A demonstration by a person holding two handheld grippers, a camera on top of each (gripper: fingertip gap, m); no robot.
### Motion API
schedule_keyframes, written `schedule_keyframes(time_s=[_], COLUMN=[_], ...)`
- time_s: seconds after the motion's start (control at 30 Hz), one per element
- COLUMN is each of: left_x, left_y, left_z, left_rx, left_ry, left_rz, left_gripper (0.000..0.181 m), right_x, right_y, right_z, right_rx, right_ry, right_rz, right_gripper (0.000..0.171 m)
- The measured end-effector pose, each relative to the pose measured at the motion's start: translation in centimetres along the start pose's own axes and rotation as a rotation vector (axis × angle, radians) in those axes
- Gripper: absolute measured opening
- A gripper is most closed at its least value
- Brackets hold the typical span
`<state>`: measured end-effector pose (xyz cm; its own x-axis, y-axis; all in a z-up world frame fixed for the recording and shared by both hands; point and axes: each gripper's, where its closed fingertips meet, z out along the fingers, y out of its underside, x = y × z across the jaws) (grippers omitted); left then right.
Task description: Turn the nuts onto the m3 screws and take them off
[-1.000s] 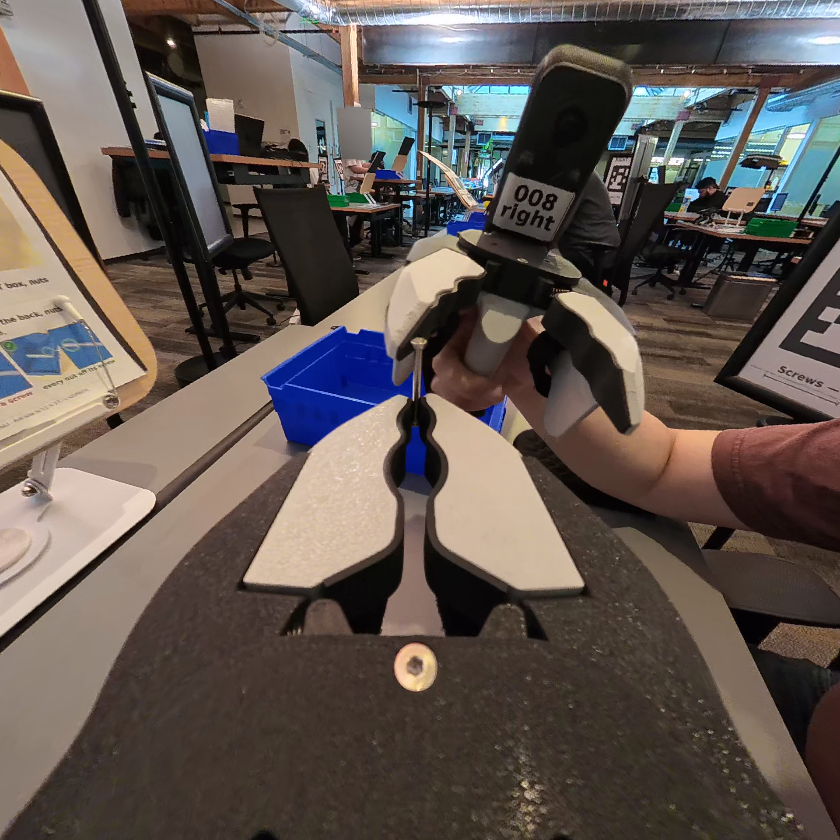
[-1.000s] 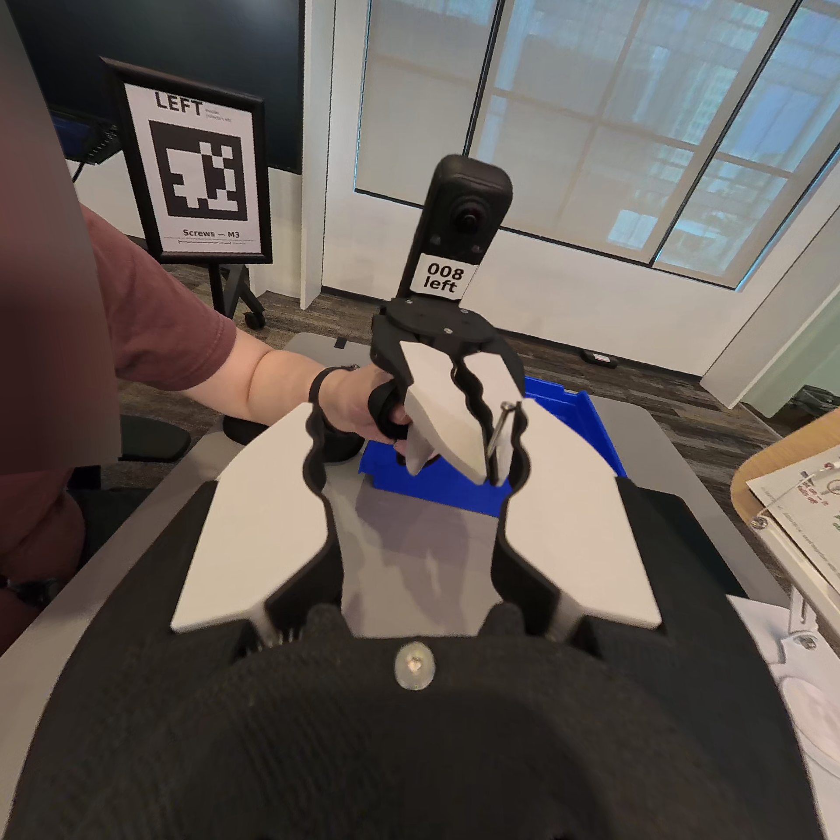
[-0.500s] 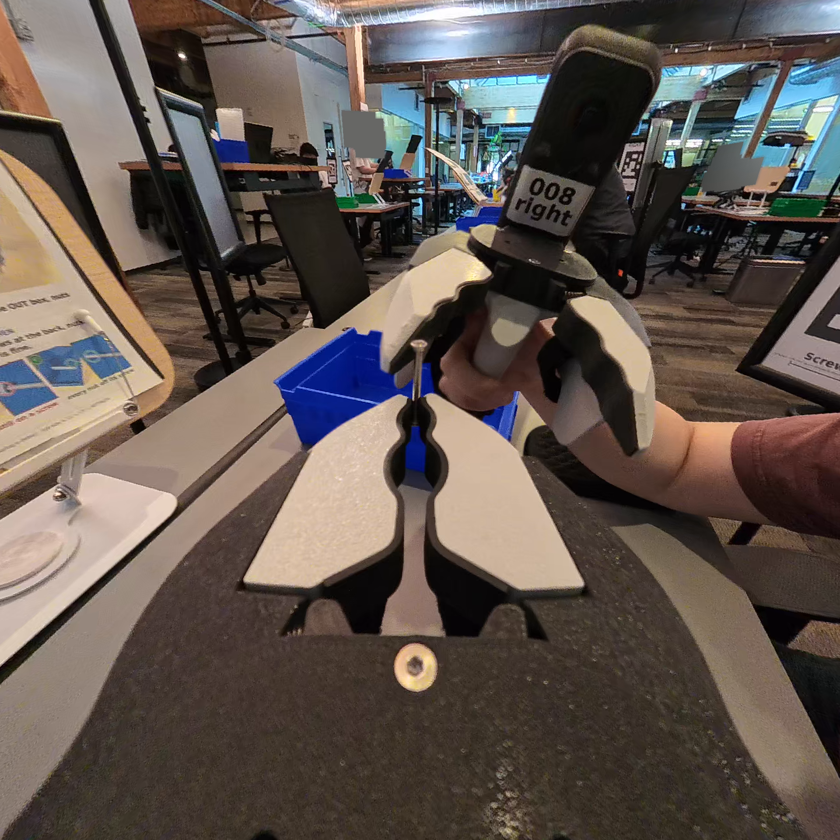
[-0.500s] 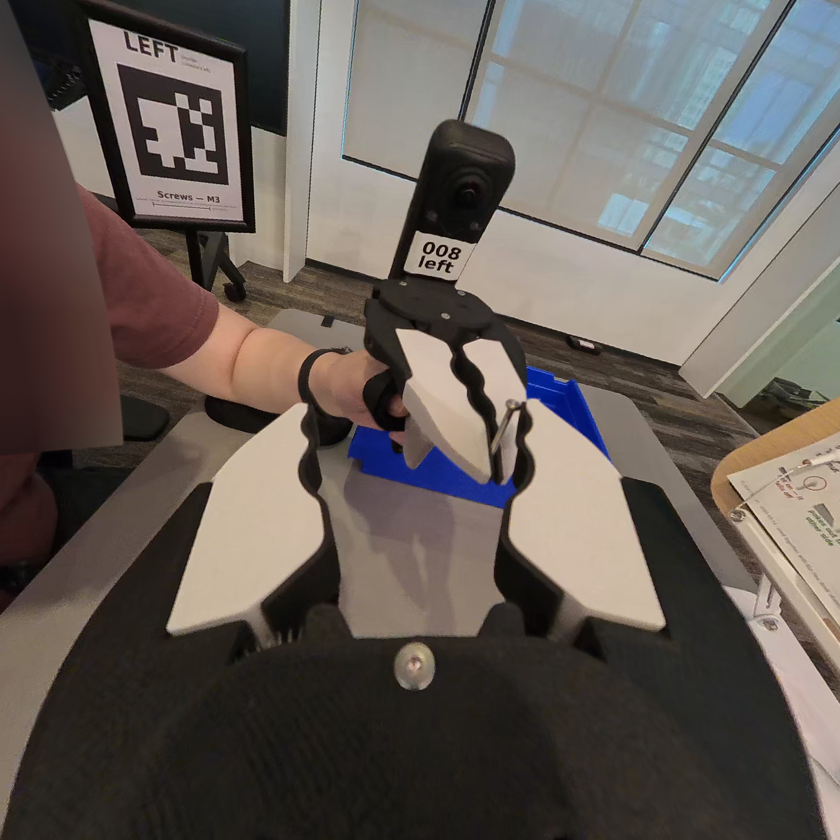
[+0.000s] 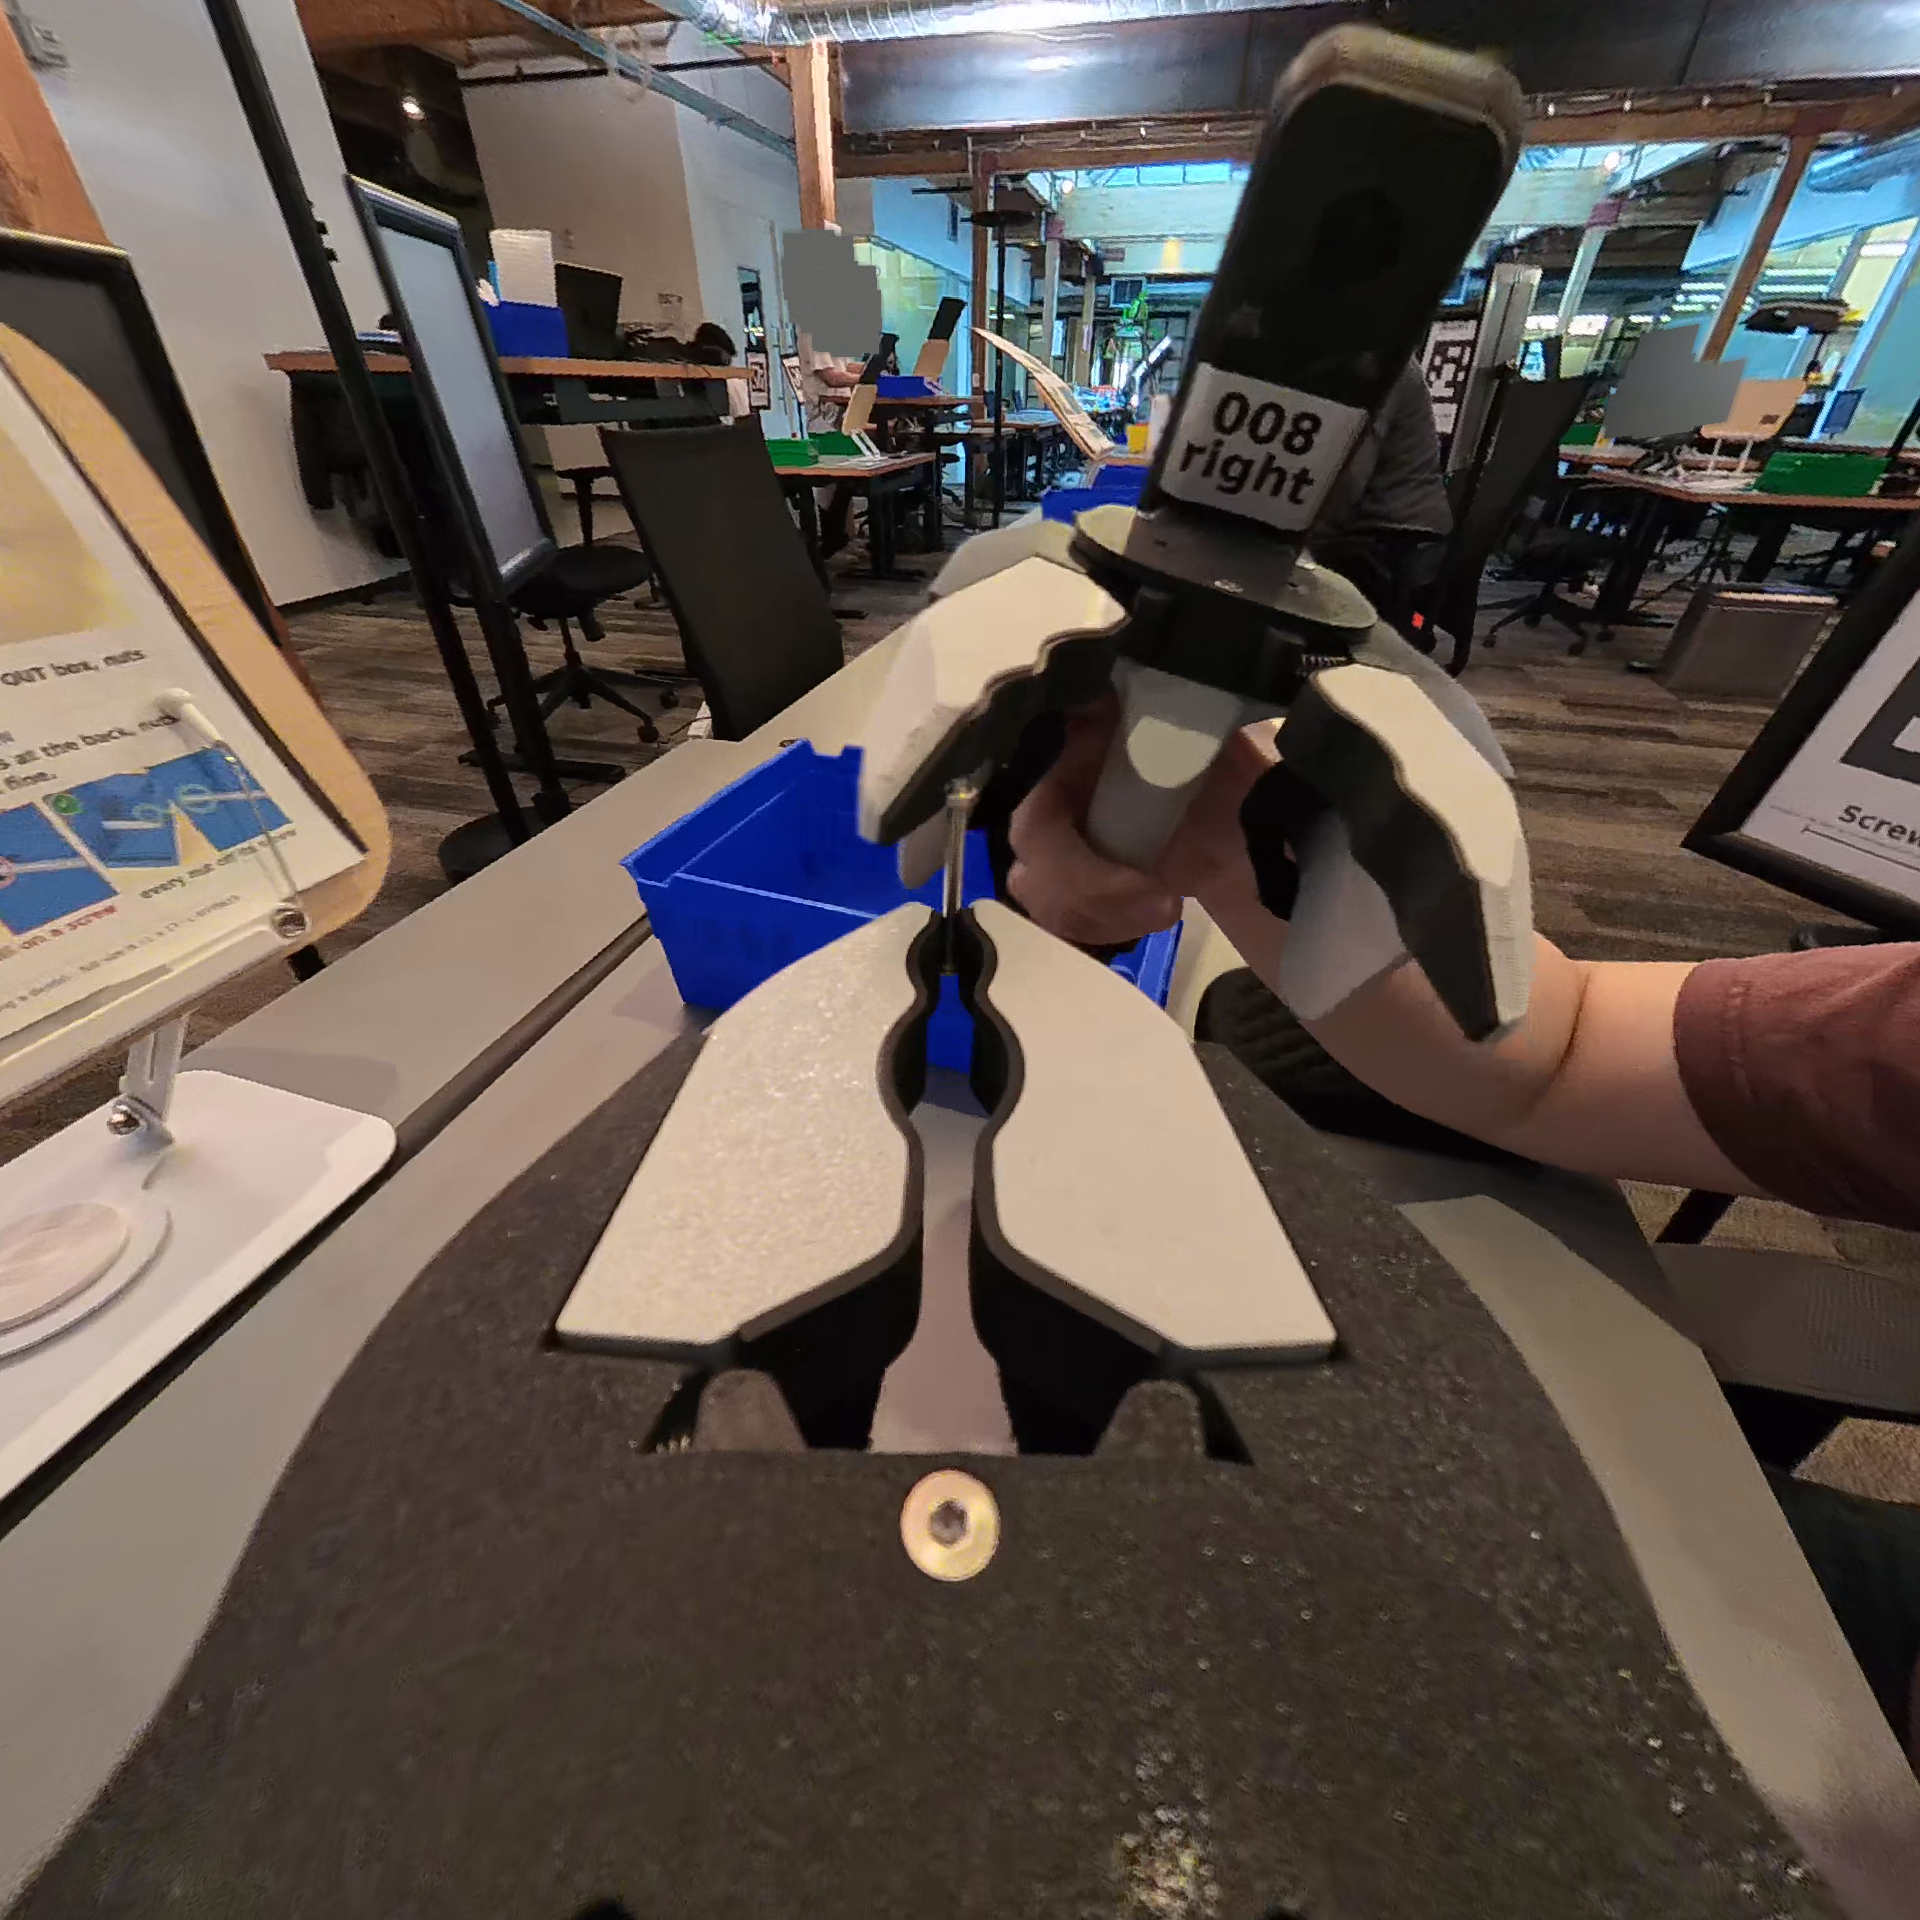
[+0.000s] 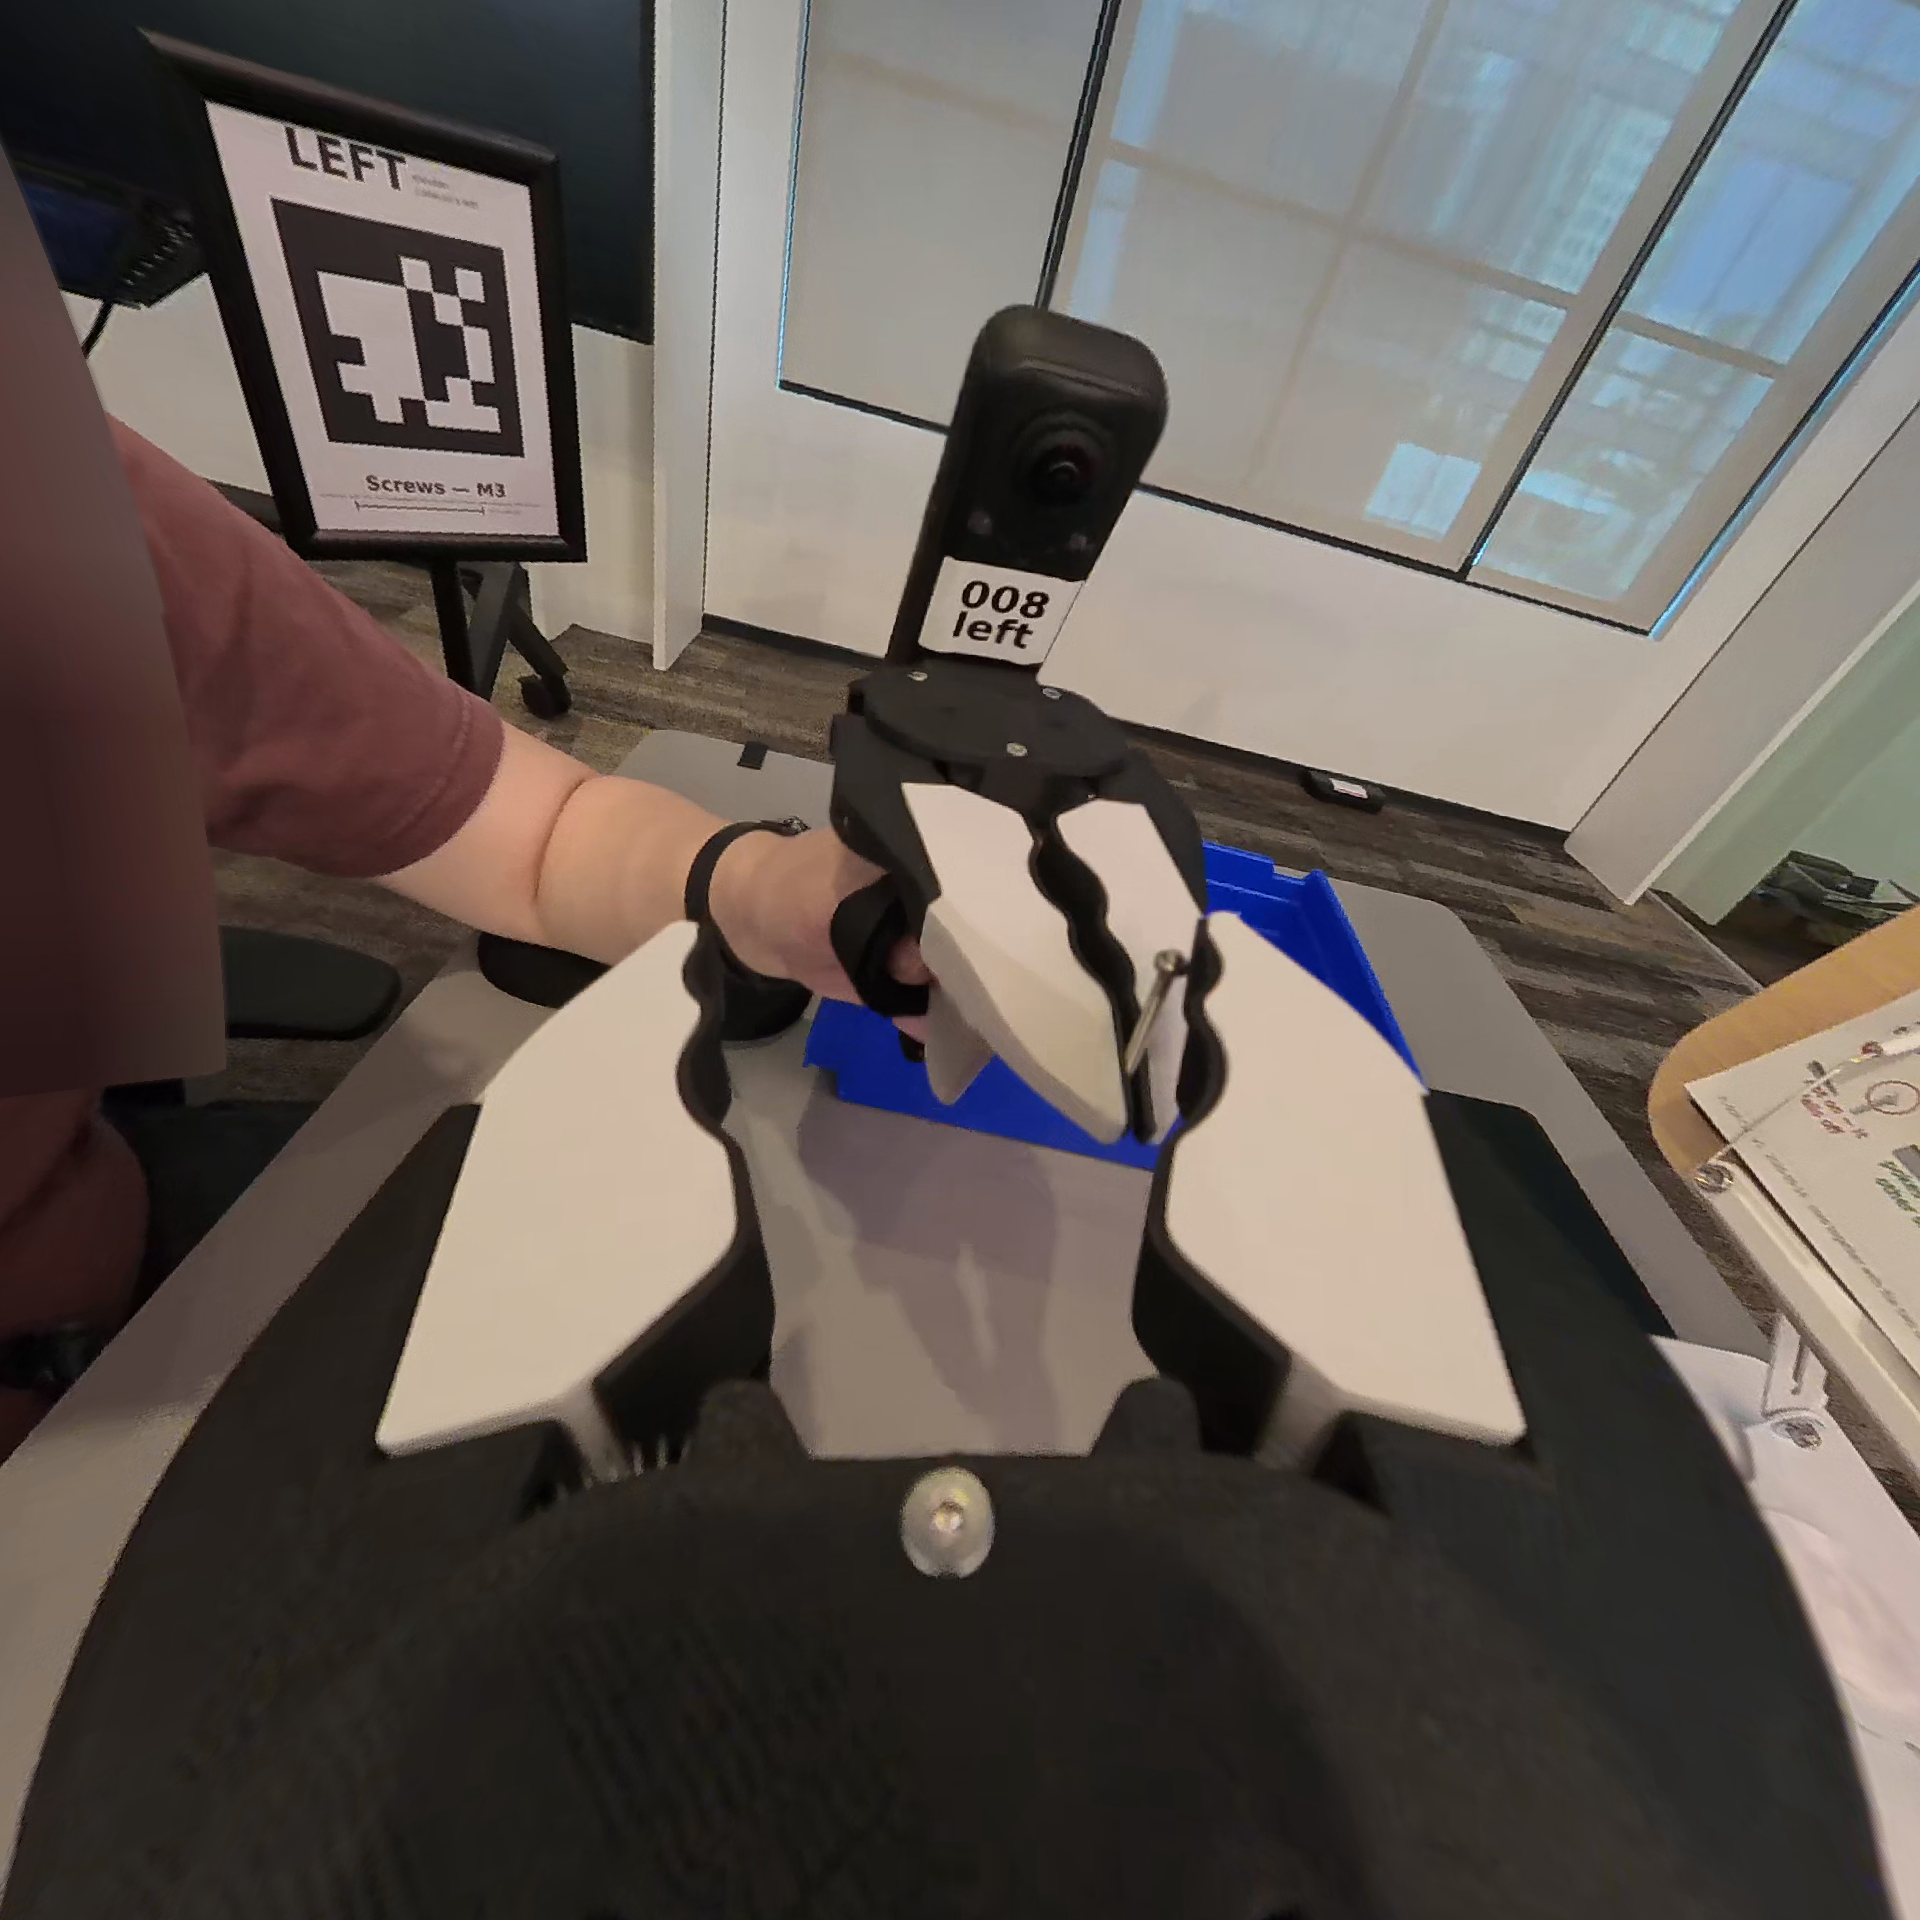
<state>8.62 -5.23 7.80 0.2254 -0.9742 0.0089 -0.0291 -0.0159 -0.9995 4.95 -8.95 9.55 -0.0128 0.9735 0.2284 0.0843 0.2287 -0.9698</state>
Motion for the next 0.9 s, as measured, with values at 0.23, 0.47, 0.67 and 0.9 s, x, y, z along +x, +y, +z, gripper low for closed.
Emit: schedule_keyframes(time_s=[0.23, 0.47, 0.67, 0.9], left_x=[0.2, -0.1, -0.4, 0.1], left_y=[0.3, 0.1, 0.0, 0.4], left_z=[0.3, 0.1, -0.1, 0.3], left_rx=[-0.008, -0.001, 0.008, -0.022], left_ry=[0.008, -0.007, -0.001, -0.009], left_rz=[-0.003, -0.003, -0.031, 0.005], left_gripper=[0.002, 0.002, 0.002, 0.002], right_x=[0.9, 0.0, 1.0, 0.0], right_y=[-0.4, 0.2, -0.5, 0.2], right_z=[-0.3, 0.0, -1.0, 0.0], right_rx=[0.059, -0.014, 0.036, -0.006], right_ry=[0.019, -0.003, 0.021, -0.009], right_rz=[0.051, 0.001, 0.042, 0.011], right_gripper=[0.081, 0.087, 0.079, 0.084])
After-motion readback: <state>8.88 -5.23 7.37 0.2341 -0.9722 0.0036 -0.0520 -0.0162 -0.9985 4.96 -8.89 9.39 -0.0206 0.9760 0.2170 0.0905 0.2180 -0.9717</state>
